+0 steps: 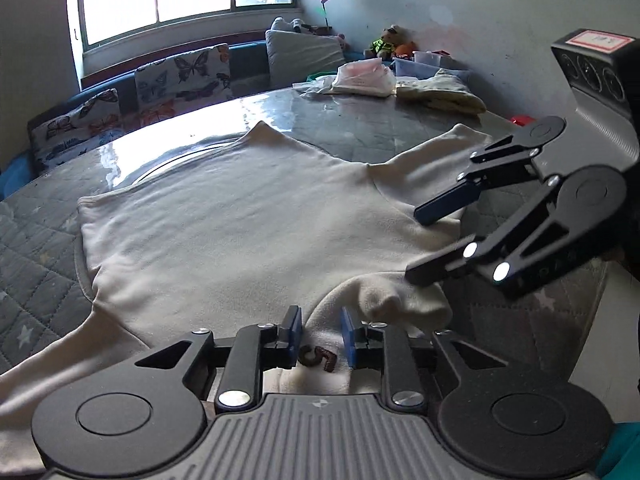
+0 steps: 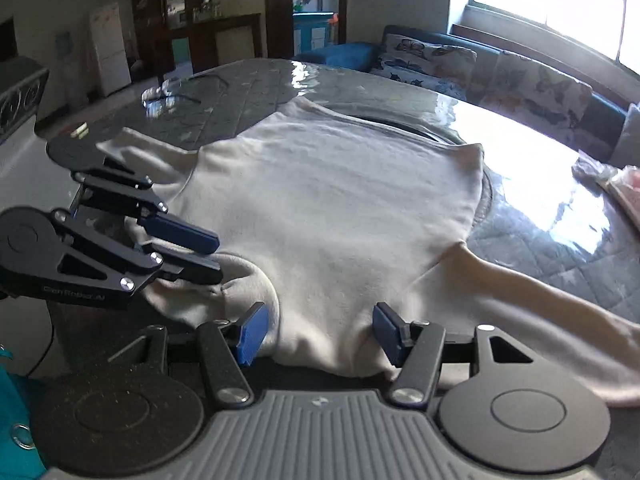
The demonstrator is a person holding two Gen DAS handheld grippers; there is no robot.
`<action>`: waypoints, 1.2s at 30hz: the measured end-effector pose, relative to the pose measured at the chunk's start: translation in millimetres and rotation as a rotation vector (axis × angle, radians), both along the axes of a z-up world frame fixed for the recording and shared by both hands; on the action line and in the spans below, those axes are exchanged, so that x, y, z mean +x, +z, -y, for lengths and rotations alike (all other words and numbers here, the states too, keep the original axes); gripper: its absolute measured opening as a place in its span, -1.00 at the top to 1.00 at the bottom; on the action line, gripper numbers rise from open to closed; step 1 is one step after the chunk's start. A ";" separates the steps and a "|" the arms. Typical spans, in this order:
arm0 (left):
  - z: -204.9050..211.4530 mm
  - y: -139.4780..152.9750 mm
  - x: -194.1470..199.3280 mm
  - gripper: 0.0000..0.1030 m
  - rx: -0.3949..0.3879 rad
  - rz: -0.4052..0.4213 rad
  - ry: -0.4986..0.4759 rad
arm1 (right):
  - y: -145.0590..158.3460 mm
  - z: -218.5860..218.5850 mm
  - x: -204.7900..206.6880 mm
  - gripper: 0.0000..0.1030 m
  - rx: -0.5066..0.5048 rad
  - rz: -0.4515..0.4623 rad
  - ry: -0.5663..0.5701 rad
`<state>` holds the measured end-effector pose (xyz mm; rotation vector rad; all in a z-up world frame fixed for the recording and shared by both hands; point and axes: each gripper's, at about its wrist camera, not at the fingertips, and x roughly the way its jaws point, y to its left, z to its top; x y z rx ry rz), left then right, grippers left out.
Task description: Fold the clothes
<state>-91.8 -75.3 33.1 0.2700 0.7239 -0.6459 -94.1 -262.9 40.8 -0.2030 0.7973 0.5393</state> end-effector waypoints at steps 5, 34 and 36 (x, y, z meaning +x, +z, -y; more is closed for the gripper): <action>4.8 13.5 5.7 0.35 -0.019 0.018 -0.012 | 11.7 41.1 12.0 -0.15 0.014 0.038 -0.135; 78.7 6.6 5.0 0.11 -0.020 -0.005 -0.159 | -21.6 213.9 63.2 -0.09 -0.003 0.041 -0.717; 89.0 2.7 3.4 0.11 -0.007 -0.001 -0.177 | -21.3 214.6 61.9 0.08 0.008 0.033 -0.717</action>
